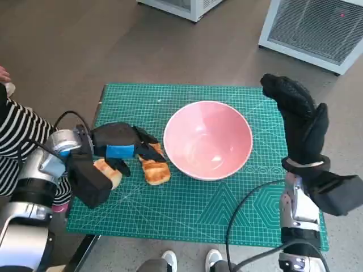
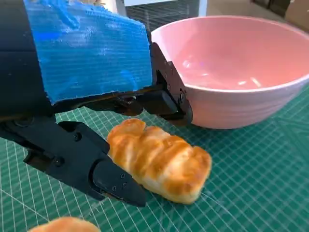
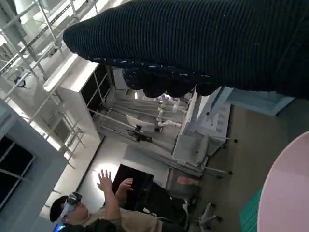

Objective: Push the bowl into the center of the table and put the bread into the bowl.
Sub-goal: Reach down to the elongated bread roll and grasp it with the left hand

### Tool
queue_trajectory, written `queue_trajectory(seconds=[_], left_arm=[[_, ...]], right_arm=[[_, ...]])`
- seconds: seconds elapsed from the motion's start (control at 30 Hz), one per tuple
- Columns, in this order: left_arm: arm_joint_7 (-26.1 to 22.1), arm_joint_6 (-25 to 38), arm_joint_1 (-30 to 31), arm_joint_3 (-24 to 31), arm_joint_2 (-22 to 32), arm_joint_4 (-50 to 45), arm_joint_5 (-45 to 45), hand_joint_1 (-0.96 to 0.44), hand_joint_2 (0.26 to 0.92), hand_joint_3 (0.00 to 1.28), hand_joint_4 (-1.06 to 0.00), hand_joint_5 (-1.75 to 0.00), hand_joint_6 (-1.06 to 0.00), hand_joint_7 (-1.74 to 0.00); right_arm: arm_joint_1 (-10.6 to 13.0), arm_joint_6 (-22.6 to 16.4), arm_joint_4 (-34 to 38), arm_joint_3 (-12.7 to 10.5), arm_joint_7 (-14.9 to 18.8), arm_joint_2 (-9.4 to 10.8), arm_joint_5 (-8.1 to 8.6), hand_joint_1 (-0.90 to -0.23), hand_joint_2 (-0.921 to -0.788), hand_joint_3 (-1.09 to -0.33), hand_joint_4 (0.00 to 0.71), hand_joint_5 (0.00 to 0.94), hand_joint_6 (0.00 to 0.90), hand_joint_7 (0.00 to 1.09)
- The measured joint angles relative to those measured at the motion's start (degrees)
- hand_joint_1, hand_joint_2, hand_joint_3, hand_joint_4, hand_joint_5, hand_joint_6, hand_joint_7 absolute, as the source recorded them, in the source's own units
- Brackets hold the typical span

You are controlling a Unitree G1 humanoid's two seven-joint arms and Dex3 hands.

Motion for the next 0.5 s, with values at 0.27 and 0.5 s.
queue_trajectory(seconds=[0.27,0.5], left_arm=[[5.0,0.9,-2.3,-3.9,-1.5,3.4,4.5,-0.31,0.734,0.01,-0.56,0.0,-0.7,-0.01],[7.0,2.3,-4.1,-6.9,-3.3,6.6,6.0,-0.3,0.745,0.01,-0.55,0.0,-0.69,0.0]], right_arm=[[0.3,0.0,-0.2,0.0,0.0,0.0,0.08,-0.66,-0.921,-0.737,0.165,0.009,0.084,0.46],[0.6,0.0,-0.4,-0.1,0.0,0.0,0.08,-0.663,-0.921,-0.737,0.165,0.008,0.083,0.46]])
